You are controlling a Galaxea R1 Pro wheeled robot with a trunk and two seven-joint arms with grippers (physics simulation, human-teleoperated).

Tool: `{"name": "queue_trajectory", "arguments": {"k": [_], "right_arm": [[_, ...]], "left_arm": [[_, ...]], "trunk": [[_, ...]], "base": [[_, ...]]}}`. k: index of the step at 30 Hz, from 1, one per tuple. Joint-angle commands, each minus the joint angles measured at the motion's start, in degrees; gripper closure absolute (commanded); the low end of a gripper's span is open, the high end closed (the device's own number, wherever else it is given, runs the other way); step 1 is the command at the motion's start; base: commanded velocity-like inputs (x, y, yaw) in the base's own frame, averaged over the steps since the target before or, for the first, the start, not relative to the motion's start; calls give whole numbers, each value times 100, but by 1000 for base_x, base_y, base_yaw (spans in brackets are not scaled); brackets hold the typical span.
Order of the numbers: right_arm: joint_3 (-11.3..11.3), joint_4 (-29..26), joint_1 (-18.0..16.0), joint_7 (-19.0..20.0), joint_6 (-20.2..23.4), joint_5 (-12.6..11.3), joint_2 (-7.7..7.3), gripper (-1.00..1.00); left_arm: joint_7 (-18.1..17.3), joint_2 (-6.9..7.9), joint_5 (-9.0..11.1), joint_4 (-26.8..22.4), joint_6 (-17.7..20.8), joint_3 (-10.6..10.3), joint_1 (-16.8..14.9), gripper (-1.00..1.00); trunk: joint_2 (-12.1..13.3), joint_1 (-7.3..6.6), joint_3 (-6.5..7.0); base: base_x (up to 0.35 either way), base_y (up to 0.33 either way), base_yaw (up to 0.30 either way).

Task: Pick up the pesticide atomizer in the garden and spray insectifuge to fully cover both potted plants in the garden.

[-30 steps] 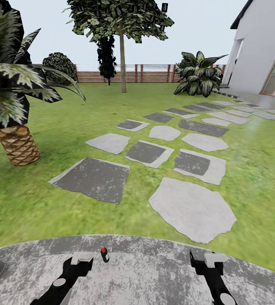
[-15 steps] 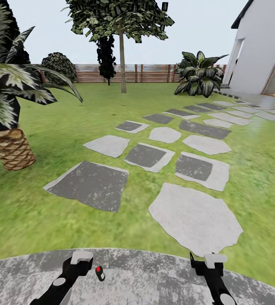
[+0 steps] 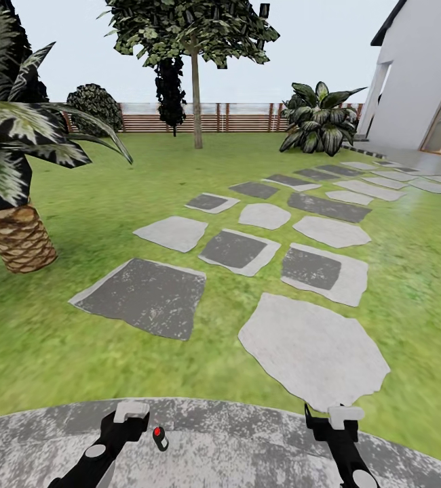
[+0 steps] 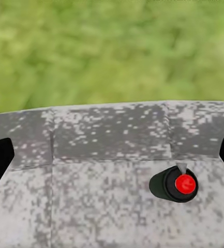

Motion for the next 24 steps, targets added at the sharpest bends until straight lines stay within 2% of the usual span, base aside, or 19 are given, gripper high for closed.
{"name": "queue_trajectory", "arguments": {"k": [1,6,16,24], "right_arm": [[3,3,-2,-24,-13,22,0,-100],[6,3,-2,-26,-13,17,0,-100],[14,2,-2,-28,-16,13,1,-100],[7,-1,-2,-28,-22,13,0,-100]], "left_arm": [[-2,-1,-40,4,-23,22,-3,-100],[9,-4,-15,9,-30,23,-3,-100],[14,-12,-6,11,-30,30,-7,-100],[19,-4,-4,9,-45,55,-11,-100]], "trunk": [[-2,-1,-4],[-2,-1,-4],[-2,-1,-4],[-2,-1,-4]], "base": [[0,0,0],[0,-91,0],[0,-242,-79],[0,-40,-4]]}}
